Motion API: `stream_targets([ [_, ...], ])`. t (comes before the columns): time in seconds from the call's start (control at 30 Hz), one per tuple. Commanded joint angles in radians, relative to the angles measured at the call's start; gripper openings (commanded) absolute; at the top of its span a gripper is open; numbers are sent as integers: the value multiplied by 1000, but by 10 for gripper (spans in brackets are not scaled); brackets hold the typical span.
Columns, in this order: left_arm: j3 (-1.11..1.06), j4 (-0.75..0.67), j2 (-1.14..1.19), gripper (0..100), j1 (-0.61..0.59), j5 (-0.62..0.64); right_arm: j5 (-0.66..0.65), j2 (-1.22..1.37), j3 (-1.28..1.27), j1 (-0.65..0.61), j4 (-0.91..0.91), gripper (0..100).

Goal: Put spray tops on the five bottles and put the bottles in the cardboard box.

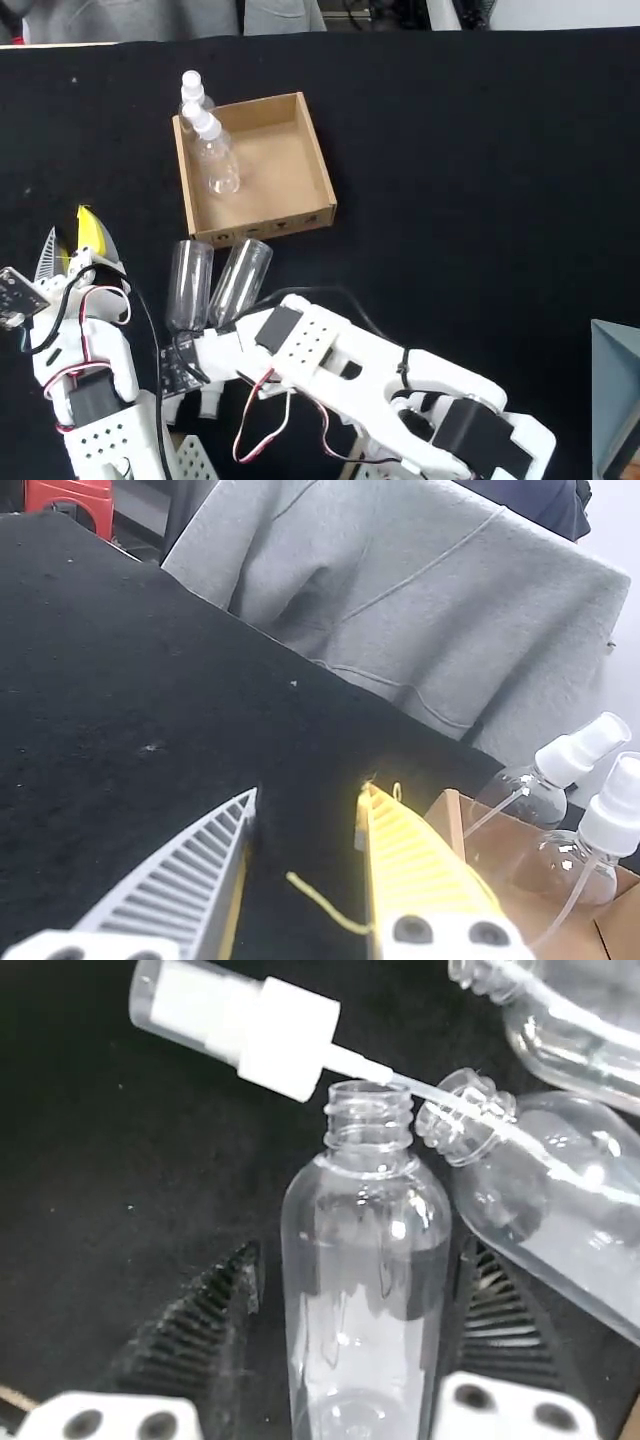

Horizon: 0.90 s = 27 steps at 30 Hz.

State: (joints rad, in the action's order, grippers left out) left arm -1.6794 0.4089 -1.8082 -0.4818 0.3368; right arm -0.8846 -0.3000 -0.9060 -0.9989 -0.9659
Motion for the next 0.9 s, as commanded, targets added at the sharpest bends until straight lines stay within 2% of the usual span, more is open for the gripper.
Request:
stream_targets([
  [0.0, -21, -26, -18, 145, -4, -3, 12, -53, 4, -25, 29, 261],
  [0.13, -21, -26, -18, 145, -4, -3, 14, -53, 2, -25, 28, 258],
  [0.37, -21, -25, -18, 145, -4, -3, 8, -53, 2, -23, 23, 164],
  [0.87, -21, -28, -18, 145, -4, -3, 8, -62, 12, 14, -83, 162],
])
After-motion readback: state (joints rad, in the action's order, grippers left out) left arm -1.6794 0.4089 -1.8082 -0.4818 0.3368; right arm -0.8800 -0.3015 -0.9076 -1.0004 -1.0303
